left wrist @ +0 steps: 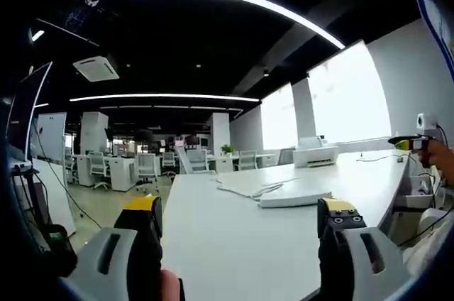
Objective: Pick up the power strip scattered on the table, fix it on the side mounting bracket of the table, and press the switch
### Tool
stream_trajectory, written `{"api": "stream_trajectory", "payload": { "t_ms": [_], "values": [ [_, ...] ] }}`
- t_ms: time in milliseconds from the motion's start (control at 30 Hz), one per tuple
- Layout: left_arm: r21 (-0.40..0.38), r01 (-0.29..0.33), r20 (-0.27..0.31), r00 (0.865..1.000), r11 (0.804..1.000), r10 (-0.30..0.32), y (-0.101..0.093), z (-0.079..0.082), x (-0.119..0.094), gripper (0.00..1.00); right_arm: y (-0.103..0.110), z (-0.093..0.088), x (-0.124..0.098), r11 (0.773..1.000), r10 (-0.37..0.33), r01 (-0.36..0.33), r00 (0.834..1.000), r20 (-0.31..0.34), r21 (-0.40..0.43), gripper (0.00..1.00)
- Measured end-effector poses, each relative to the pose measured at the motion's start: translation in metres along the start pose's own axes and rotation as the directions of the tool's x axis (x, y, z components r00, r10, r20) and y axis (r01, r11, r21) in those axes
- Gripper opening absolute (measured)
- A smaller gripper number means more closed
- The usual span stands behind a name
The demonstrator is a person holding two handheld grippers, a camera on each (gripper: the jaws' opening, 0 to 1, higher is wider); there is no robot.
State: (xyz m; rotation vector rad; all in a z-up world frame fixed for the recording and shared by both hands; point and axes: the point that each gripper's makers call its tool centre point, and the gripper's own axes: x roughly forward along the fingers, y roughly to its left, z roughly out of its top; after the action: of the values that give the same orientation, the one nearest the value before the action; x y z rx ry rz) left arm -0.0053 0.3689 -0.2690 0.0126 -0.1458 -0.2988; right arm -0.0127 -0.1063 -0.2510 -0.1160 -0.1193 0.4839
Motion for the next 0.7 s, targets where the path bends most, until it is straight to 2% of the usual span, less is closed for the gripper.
{"api": "stream_trajectory", "payload": {
  "t_ms": [333, 700],
  "values": [
    [-0.006, 0.010, -0.008, 1.000, 1.000, -0.010, -0.002, -0.004, 0.002, 0.94, 0.008, 0.006, 0.014, 0.998, 0.060, -0.060, 0.998, -0.028, -0.031, 0.55],
    [-0.031, 0.027, -0.009, 1.000, 0.999, -0.027, -0.004, -0.006, 0.004, 0.94, 0.014, -0.002, 0.036, 0.991, 0.122, -0.126, 0.989, -0.088, -0.041, 0.61]
  ]
}}
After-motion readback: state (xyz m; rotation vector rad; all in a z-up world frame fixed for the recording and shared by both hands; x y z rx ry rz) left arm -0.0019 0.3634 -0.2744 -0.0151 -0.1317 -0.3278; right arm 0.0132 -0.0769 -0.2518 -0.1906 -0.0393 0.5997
